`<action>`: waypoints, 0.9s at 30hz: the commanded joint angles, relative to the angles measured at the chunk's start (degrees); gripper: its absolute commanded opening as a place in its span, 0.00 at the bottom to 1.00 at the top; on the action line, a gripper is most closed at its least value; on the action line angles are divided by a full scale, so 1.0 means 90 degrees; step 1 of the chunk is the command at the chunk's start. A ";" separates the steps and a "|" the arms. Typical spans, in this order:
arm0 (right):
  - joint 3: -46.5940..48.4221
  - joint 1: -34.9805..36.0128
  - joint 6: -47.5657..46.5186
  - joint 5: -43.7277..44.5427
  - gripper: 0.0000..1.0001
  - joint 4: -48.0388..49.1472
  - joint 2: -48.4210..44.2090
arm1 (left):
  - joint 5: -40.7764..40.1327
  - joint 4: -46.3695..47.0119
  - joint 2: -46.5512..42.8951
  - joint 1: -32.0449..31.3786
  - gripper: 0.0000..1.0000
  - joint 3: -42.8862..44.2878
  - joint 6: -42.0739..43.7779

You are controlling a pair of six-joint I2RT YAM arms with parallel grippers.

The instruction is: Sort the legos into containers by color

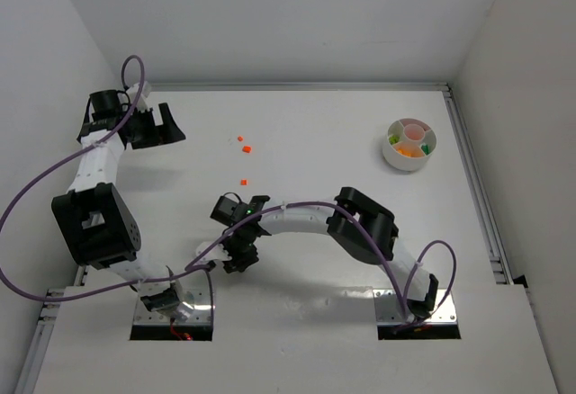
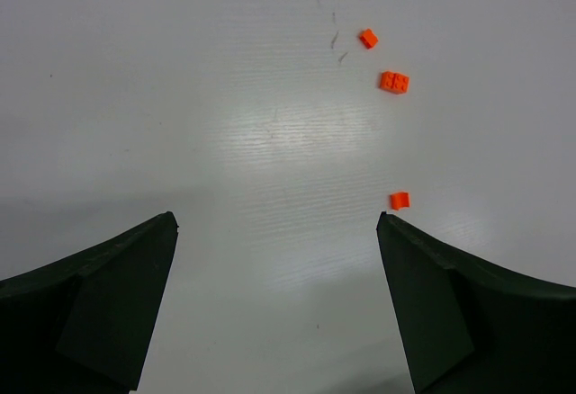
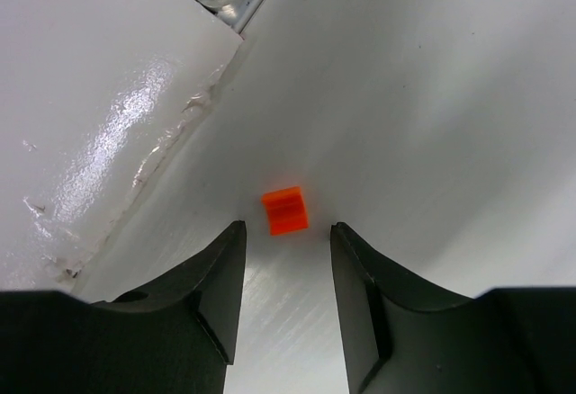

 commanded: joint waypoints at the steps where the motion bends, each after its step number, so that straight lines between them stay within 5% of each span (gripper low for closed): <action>1: 0.0163 0.0212 0.0043 -0.0289 0.43 -0.0027 0.0261 | 0.0151 0.0083 -0.0179 0.0071 1.00 0.0004 0.0088; 11: 0.0290 0.0270 0.0043 -0.0406 0.31 -0.0144 0.0388 | 0.0151 0.0083 -0.0179 0.0130 1.00 0.0004 0.0147; 16: 0.0290 0.0270 0.0043 -0.0406 0.46 -0.0144 0.0388 | 0.0151 0.0083 -0.0121 0.0130 1.00 0.0004 0.0147; 27: 0.0407 0.0270 0.0043 -0.0406 0.04 -0.0261 0.0456 | 0.0210 0.0083 -0.0062 0.0130 1.00 0.0063 0.0147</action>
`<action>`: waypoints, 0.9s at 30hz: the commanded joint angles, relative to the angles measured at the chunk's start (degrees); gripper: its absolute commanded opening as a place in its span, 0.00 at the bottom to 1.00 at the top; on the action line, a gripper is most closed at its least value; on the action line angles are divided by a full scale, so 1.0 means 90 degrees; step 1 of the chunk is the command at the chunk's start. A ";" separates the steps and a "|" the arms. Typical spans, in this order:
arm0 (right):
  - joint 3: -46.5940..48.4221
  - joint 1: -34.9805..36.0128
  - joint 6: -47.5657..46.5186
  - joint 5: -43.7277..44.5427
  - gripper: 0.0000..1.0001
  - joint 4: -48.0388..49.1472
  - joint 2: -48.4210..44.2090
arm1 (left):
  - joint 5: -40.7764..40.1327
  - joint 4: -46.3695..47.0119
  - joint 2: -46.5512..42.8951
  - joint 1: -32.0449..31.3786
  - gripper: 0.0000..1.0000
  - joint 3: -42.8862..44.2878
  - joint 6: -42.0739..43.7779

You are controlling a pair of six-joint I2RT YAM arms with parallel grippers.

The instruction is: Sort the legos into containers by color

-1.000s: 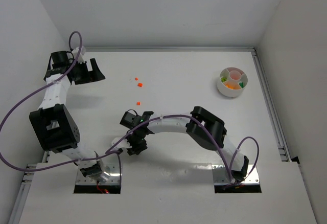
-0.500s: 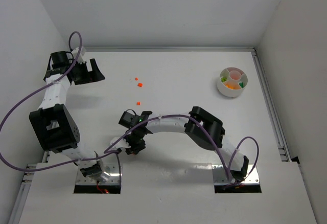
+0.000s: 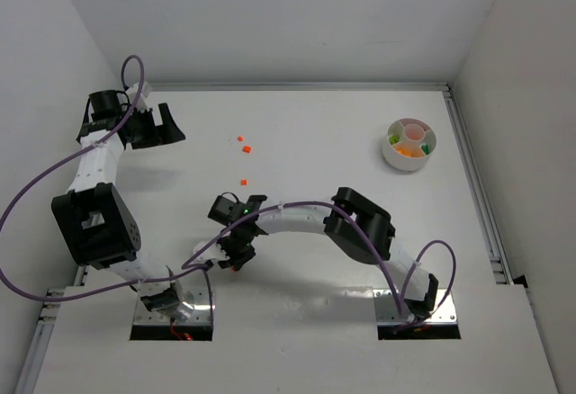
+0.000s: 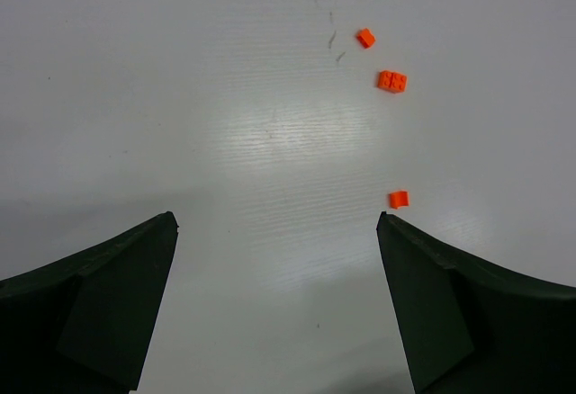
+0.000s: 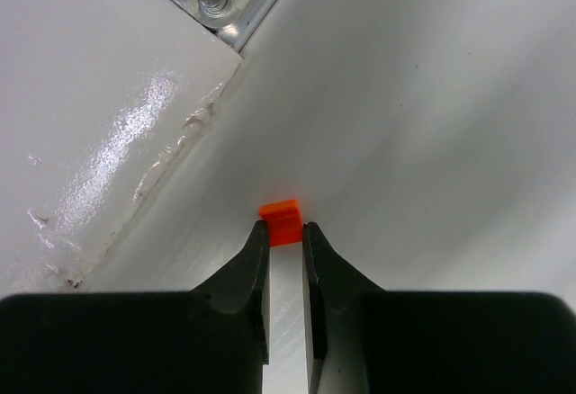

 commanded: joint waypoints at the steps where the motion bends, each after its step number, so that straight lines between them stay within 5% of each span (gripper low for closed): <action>1: 0.0136 0.0256 0.0018 -0.0229 0.04 -0.0201 0.0272 | 0.0137 0.0086 -0.0062 0.0108 1.00 0.0067 0.0098; 18: 0.0400 -0.1169 0.0574 -0.0053 0.00 -0.0513 0.0282 | 0.0420 0.0086 0.0055 0.0108 1.00 0.0184 0.0098; 27: -0.0147 -0.3013 0.0633 0.0093 0.00 -0.1703 -0.2077 | 0.0049 0.0280 -0.0178 -0.0448 1.00 0.0039 0.0098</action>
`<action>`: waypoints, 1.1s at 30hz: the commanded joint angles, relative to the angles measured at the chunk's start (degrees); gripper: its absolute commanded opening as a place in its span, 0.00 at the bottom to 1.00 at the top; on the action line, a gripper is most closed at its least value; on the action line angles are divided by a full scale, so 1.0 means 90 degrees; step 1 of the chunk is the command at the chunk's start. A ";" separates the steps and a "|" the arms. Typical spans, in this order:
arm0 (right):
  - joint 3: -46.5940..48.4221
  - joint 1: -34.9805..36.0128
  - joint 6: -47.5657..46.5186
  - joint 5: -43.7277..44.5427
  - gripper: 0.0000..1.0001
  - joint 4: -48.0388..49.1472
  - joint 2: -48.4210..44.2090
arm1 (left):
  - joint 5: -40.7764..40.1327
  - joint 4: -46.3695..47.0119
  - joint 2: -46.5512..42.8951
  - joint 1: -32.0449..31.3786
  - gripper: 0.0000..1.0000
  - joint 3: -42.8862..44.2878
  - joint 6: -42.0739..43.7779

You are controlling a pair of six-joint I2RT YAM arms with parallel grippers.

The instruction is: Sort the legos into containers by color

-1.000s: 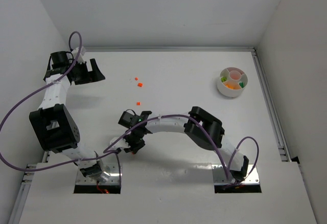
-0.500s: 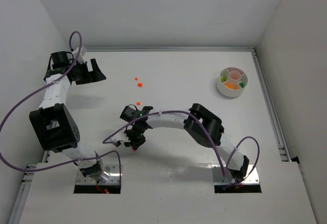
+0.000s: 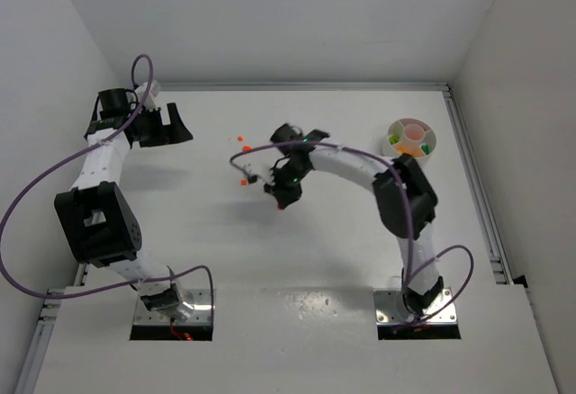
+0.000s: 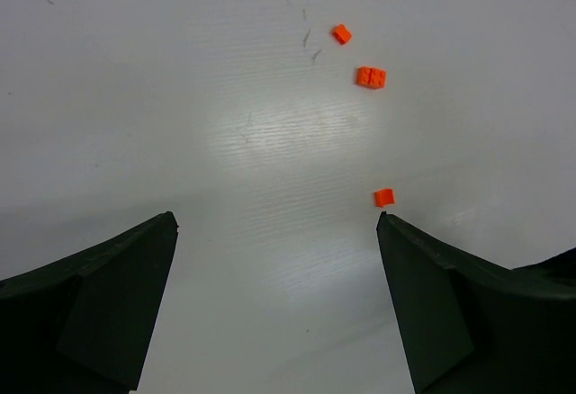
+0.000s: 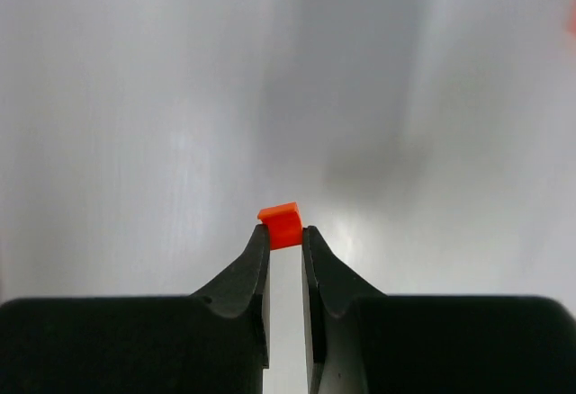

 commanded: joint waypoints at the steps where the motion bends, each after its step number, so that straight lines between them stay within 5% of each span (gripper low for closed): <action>1: -0.0009 -0.0812 0.0063 0.0023 0.00 -0.0740 -0.1607 | -0.0154 0.0329 -0.0230 -0.0380 1.00 0.0038 0.0098; 9: 0.0809 -0.3389 -0.0444 0.0598 0.00 -0.2089 -0.2273 | -0.0565 0.0593 -0.0299 -0.1152 1.00 -0.0021 -0.0029; 17: 0.2275 -0.5655 -0.0816 0.0667 0.00 -0.2723 -0.1259 | -0.0683 0.0652 -0.0104 -0.1485 1.00 0.0038 -0.0214; 30: 0.2803 -0.6419 -0.0953 0.0930 0.00 -0.2626 -0.0301 | -0.0682 0.0652 -0.0045 -0.1485 1.00 0.0038 -0.0341; 33: 0.2803 -0.6478 -0.0894 0.1086 0.08 -0.2490 -0.0174 | -0.0683 0.0652 -0.0045 -0.1485 1.00 0.0038 -0.0341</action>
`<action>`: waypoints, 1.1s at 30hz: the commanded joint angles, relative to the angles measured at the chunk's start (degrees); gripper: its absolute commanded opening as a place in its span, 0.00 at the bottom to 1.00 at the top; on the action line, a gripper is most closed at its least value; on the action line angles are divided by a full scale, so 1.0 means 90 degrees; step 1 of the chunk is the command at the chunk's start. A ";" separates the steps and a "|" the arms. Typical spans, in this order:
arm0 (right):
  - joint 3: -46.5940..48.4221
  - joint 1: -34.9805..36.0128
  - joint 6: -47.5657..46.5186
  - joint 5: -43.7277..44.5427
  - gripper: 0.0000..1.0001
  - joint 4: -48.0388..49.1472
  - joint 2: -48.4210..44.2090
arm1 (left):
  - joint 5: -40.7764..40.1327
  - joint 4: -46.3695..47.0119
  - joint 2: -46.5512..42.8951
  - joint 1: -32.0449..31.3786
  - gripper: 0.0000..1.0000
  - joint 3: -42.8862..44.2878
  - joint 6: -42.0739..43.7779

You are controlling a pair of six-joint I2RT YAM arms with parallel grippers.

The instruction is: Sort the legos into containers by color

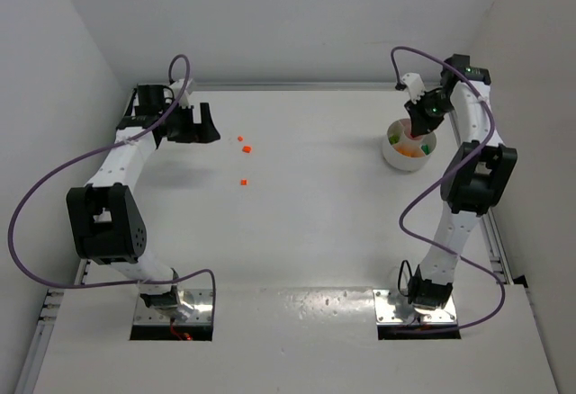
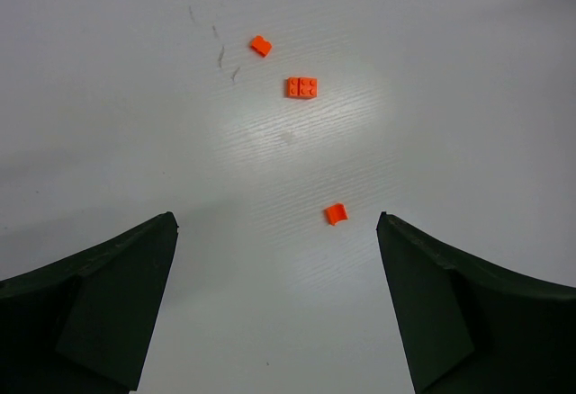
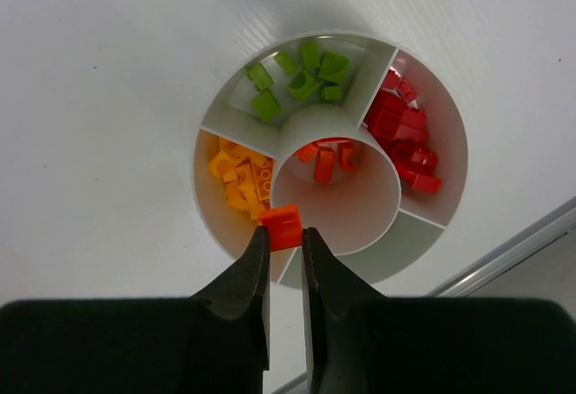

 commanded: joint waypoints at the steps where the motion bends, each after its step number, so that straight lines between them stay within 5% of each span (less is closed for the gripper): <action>1: 0.0282 -0.0086 -0.0047 0.0104 0.12 0.0116 0.0103 | -0.0020 0.0181 -0.0011 -0.0013 1.00 0.0126 -0.0067; 21: 0.0224 -0.0086 0.0266 0.0436 0.32 0.0897 0.0250 | 0.0196 -0.0161 0.0360 -0.0326 1.00 0.0272 0.0470; 27: 0.0293 0.0041 0.0471 -0.0499 0.32 0.0683 -0.0208 | -0.0243 -0.0161 0.0701 -0.0472 1.00 0.0564 0.0470; 33: -0.0283 0.0275 0.1055 -0.1964 0.39 0.0683 -0.0931 | -0.1198 -0.0288 0.1540 -0.1028 0.89 0.1315 0.0529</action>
